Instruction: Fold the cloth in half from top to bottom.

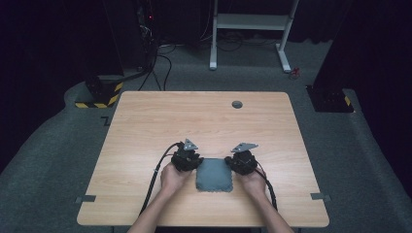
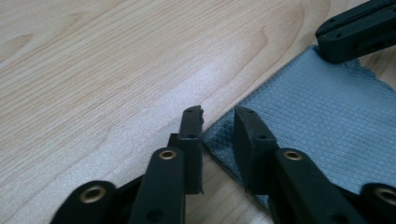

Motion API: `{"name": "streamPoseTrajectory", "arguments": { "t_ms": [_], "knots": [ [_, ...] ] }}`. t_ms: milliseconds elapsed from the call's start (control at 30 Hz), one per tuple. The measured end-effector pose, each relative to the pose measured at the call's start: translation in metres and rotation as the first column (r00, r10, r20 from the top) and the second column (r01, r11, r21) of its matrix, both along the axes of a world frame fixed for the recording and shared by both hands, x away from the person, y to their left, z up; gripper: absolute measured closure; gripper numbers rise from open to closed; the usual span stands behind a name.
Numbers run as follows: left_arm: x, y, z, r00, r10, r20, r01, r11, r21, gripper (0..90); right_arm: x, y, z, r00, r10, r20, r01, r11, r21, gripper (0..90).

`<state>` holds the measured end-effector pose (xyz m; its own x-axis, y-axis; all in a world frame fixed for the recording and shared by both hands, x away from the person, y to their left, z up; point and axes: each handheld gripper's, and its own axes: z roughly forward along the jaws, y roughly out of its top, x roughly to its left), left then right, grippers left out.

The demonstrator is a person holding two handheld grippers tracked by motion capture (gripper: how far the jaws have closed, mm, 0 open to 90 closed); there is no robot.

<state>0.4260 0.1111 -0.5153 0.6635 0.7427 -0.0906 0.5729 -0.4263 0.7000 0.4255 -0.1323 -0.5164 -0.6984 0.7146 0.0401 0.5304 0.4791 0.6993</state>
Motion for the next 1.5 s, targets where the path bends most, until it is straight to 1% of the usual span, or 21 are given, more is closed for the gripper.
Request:
{"name": "streamPoseTrajectory", "arguments": {
  "t_ms": [33,100,167,233,367,567,600,633,700,867,967,1000,1133,1167,1200,1233,1300,1367,1400,1467,1500],
  "knots": [
    [0.001,0.001,0.0,0.9998,-0.002,-0.019,0.001,0.9998,-0.017,79.6,0.0,0.0,0.0,1.0,0.003,0.001,-0.003,1.0,0.001,87.8],
    [0.002,0.002,0.0,0.9998,-0.006,-0.02,0.006,0.9998,-0.02,86.0,0.0,-0.001,0.0,1.0,-0.006,-0.005,0.006,1.0,0.005,88.4],
    [0.001,0.001,0.001,0.9998,-0.018,-0.007,0.018,0.9998,0.0,87.1,-0.001,0.001,0.001,0.9999,-0.004,0.011,0.004,1.0,-0.006,88.6],
    [0.0,0.001,0.002,0.9998,-0.021,0.0,0.021,0.9998,-0.001,87.5,-0.002,0.002,0.001,0.9998,-0.004,0.02,0.005,1.0,-0.013,88.7],
    [0.002,0.003,0.006,0.9998,-0.015,0.01,0.015,0.9998,-0.013,87.7,0.001,0.001,0.004,0.9995,-0.018,0.026,0.018,1.0,0.002,88.7],
    [0.012,0.003,0.007,0.9999,0.002,0.017,-0.002,1.0,0.001,87.7,0.011,0.004,0.008,0.999,-0.034,0.029,0.034,0.999,-0.01,88.7],
    [0.015,0.003,0.008,0.9995,0.012,0.028,-0.012,0.9999,-0.009,87.7,0.015,0.005,0.009,0.9984,-0.042,0.038,0.042,0.999,-0.006,88.7],
    [0.017,0.004,0.007,0.9995,0.018,0.025,-0.017,0.9997,-0.016,87.7,0.016,0.005,0.009,0.9983,-0.047,0.034,0.047,0.999,-0.003,88.7],
    [0.02,0.006,0.005,0.9993,0.028,0.026,-0.027,0.9994,-0.021,87.7,0.02,0.006,0.008,0.9981,-0.054,0.03,0.054,0.999,0.001,88.7],
    [0.028,0.008,-0.001,0.9973,0.066,0.032,-0.065,0.9977,-0.022,87.6,0.03,0.015,0.007,0.9964,-0.075,0.041,0.075,0.997,-0.015,88.7],
    [0.032,0.007,-0.002,0.9969,0.073,0.03,-0.072,0.9972,-0.018,87.5,0.034,0.017,0.007,0.9959,-0.08,0.041,0.081,0.996,-0.024,88.6],
    [0.036,0.004,-0.001,0.9964,0.072,0.044,-0.072,0.9974,0.002,87.4,0.038,0.019,0.006,0.9951,-0.089,0.044,0.091,0.995,-0.04,88.5],
    [0.042,0.002,-0.001,0.9956,0.072,0.06,-0.073,0.9972,0.016,86.2,0.043,0.017,0.002,0.9946,-0.096,0.039,0.098,0.994,-0.044,87.1],
    [0.041,0.002,-0.001,0.9946,0.088,0.056,-0.088,0.996,0.011,83.8,0.043,0.017,0.001,0.9938,-0.106,0.031,0.108,0.993,-0.041,83.9],
    [0.041,0.002,-0.001,0.9946,0.088,0.056,-0.088,0.996,0.011,78.4,0.043,0.017,0.001,0.9938,-0.106,0.031,0.108,0.993,-0.041,83.9],
    [0.039,0.002,-0.001,0.9933,0.103,0.053,-0.103,0.9946,0.008,73.1,0.042,0.014,0.003,0.9905,-0.135,0.024,0.136,0.99,-0.027,75.1],
    [0.031,0.004,0.002,0.9952,0.077,0.06,-0.078,0.997,0.003,70.5,0.037,0.011,0.006,0.9906,-0.134,0.029,0.134,0.991,-0.004,75.3],
    [0.021,0.004,0.005,0.9965,0.045,0.071,-0.046,0.9989,0.007,69.1,0.031,0.01,0.01,0.993,-0.112,0.037,0.112,0.994,0.015,79.5],
    [0.016,0.005,0.006,0.997,0.028,0.073,-0.028,0.9996,-0.001,68.7,0.025,0.011,0.012,0.9957,-0.085,0.039,0.083,0.996,0.028,82.8],
    [0.005,0.006,0.008,0.9968,-0.008,0.079,0.009,0.9999,-0.008,68.7,0.014,0.014,0.012,0.9983,-0.032,0.049,0.031,0.999,0.021,87.7],
    [0.005,0.006,0.008,0.9968,-0.008,0.079,0.009,0.9999,-0.008,68.7,0.009,0.015,0.012,0.9987,-0.011,0.05,0.011,1.0,0.019,89.2]
  ]
}}
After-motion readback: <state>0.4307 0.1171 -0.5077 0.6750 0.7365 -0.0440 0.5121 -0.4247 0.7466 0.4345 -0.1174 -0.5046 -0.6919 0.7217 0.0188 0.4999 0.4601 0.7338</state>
